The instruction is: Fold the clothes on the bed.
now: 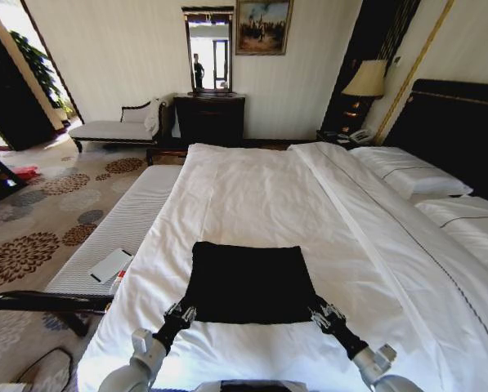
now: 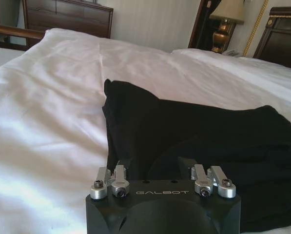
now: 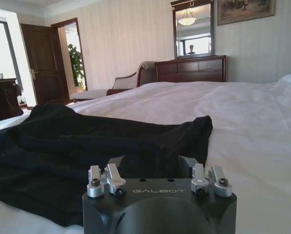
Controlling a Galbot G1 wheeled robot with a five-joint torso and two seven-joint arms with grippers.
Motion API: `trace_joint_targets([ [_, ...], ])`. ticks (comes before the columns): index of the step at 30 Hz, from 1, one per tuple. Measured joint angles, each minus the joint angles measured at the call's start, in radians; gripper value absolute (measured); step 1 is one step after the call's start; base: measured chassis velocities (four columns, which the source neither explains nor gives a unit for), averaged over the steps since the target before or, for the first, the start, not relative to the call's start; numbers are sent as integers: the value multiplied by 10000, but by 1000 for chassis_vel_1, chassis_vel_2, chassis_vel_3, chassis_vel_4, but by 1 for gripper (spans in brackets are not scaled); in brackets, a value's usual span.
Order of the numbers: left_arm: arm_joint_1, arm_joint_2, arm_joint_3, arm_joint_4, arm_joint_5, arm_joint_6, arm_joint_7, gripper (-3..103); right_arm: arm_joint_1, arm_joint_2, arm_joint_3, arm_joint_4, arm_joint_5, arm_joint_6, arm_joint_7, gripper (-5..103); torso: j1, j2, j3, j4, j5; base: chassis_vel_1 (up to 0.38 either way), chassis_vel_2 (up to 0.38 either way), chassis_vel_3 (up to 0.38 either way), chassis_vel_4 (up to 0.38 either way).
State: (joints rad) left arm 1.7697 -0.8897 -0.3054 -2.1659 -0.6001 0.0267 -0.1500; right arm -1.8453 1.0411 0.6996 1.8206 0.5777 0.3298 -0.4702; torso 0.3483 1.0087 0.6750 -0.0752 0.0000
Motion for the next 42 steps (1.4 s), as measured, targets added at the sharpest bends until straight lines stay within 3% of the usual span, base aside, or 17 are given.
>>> trace_joint_targets([
  [1, 0, 0, 0, 0, 0, 0, 0, 54, 0, 0, 0, 0, 0, 0, 0, 61, 0, 0, 0, 0, 0, 0, 0, 0, 0],
  [4, -28, 7, -157, -345, -143, -60, -12, 70, -90, -105, 335, 219, 549, -13, -163, 78, 0, 0, 0, -1, 1, 0, 0, 0, 0],
  [5, -28, 7, -157, -345, -143, -60, -12, 70, -90, -105, 335, 219, 549, -13, -163, 78, 0, 0, 0, -1, 1, 0, 0, 0, 0],
  [9, -990, 41, -383, -534, -1066, 127, -455, 92, 140, -649, 840, 774, 2188, -928, 579, 93, 0, 1, 0, -1, 0, 0, 0, 0, 0],
  [11, -1338, 66, -392, -408, -1313, 213, -598, 92, 308, -841, 896, 835, 2536, -1184, 817, 97, 0, 0, 0, -2, -1, 0, 0, 0, 0],
  [13, -1969, 125, -373, -156, -1717, 389, -818, 98, 756, -1152, 904, 828, 3115, -1546, 1279, 100, 0, 0, 0, -3, -1, 0, 0, 0, 0],
  [15, -2962, 263, -156, 350, -2210, 585, -1069, 100, 1754, -1637, 626, 592, 3966, -2102, 2165, 100, 2, -1, 3, 1, -3, 0, 0, 0, 0],
  [17, -3200, 309, -70, 487, -2330, 637, -1110, 100, 1993, -1711, 501, 518, 4092, -2232, 2430, 100, 2, -1, 2, -3, -1, 0, 0, 0, 0],
  [19, -3979, 465, 195, 895, -2696, 812, -1197, 100, 3103, -1950, -41, 292, 4630, -2996, 3906, 100, 2, -2, 2, -1, 0, 0, 0, 0, 0],
  [20, -4617, 557, 427, 1237, -2911, 921, -1211, 100, 3967, -2046, -536, 81, 5018, -3602, 5046, 100, 3, -2, 3, 3, 2, 0, 0, 0, 0],
  [24, -5742, 636, 855, 1845, -3323, 1107, -1177, 100, 4984, -2236, -1164, -252, 5743, -4326, 5954, 100, 5, -3, 4, 4, -2, 0, 0, 0, 0],
  [33, -7678, 511, 1595, 3771, -4597, 1506, -348, 100, 5861, -2263, -2082, -930, 5686, -4531, 6192, 100, 2, -3, 1, 0, 1, 0, 0, 0, 0],
  [37, -8091, 373, 1945, 4478, -4692, 1540, 33, 103, 5945, -2248, -2167, -1022, 5651, -4542, 6264, 100, 3, -3, 2, -1, -1, 0, 0, 0, 0],
  [42, -8742, -80, 2653, 5449, -4707, 1546, 586, 99, 6023, -2244, -2259, -1059, 5614, -4607, 6431, 100, 1, -2, 0, -1, 0, 0, 0, 0, 0],
])
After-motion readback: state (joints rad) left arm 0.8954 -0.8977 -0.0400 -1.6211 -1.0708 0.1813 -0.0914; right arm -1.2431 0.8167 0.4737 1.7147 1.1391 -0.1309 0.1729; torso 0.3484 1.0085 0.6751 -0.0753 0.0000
